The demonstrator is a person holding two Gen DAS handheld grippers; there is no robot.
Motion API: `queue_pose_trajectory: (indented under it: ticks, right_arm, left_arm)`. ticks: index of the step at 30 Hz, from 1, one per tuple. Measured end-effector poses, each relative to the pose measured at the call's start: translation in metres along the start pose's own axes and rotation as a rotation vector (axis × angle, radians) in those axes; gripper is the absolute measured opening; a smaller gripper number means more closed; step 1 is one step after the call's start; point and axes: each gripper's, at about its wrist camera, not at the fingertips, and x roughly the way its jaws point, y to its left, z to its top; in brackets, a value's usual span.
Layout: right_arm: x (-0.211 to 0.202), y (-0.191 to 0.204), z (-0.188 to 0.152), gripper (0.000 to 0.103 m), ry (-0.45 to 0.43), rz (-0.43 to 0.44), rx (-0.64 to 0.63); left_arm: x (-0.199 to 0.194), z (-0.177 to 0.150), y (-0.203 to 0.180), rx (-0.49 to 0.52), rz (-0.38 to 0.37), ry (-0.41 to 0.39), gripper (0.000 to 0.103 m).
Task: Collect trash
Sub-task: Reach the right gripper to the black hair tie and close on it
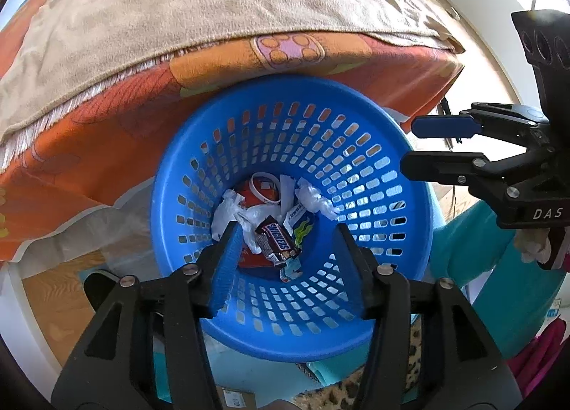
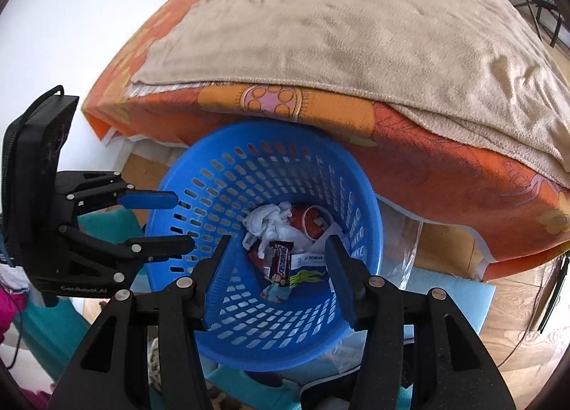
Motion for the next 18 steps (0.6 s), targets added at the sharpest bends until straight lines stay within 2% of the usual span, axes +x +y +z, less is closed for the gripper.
queue_pose_trajectory:
  ticks: [5, 8, 12, 15, 18]
  right_arm:
    - [-0.007, -0.003, 0.006, 0.052, -0.028, -0.036, 0.005]
    - [-0.012, -0.006, 0.012, 0.057, -0.052, -0.055, 0.01]
    - [-0.022, -0.013, 0.027, 0.061, -0.096, -0.05, 0.03]
    - [-0.031, -0.02, 0.042, 0.068, -0.135, -0.079, 0.042]
    - [-0.041, -0.034, 0.06, 0.068, -0.192, -0.07, 0.064]
  left_arm:
    - [-0.007, 0.008, 0.0, -0.004, 0.009, -0.025, 0.054]
    - [-0.011, 0.016, 0.0, 0.002, 0.021, -0.04, 0.054]
    - [-0.019, 0.031, 0.003, -0.001, 0.033, -0.066, 0.054]
    - [-0.026, 0.046, 0.006, -0.005, 0.042, -0.085, 0.054]
    - [-0.033, 0.062, 0.009, 0.0, 0.056, -0.107, 0.054]
